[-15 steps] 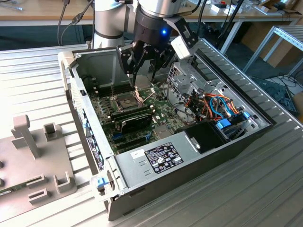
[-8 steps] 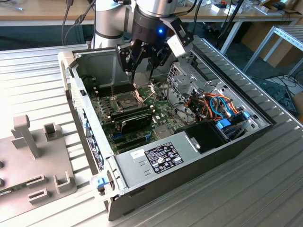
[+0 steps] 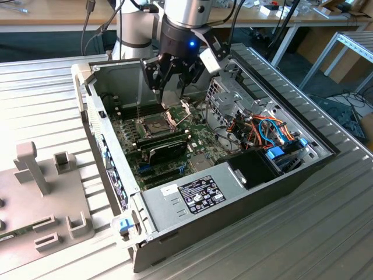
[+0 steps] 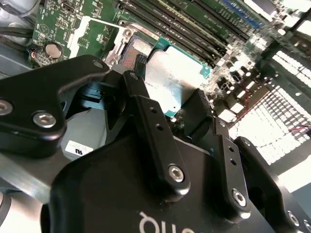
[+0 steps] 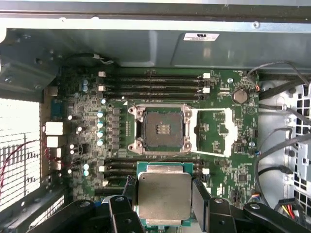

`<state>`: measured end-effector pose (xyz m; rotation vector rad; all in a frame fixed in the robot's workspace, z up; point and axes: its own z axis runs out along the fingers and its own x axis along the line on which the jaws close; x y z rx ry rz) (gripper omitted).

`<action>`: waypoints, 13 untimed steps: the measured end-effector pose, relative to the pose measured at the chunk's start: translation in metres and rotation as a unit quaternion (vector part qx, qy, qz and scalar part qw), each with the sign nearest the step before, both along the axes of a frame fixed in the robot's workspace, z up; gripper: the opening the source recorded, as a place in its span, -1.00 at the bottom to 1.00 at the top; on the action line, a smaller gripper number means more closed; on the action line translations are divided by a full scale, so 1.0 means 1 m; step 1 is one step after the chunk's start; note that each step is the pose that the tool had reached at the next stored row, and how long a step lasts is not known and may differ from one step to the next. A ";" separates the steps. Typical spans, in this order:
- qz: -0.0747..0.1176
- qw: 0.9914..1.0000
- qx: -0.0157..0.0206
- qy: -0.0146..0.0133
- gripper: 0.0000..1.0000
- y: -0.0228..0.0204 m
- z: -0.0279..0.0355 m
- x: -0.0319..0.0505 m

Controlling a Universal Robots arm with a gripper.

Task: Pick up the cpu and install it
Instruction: 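Pick up the cpu and move it towards the insertion slot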

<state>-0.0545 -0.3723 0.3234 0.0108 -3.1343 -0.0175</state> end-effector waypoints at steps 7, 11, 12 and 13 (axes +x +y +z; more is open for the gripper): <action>0.000 1.000 0.000 0.000 0.09 0.0101 -0.0181 0.0014; 0.000 1.000 0.000 0.000 0.09 0.0130 -0.0239 0.0018; 0.000 1.000 0.000 0.000 0.09 0.0130 -0.0239 0.0018; 0.000 1.000 0.000 0.000 0.09 0.0130 -0.0248 0.0018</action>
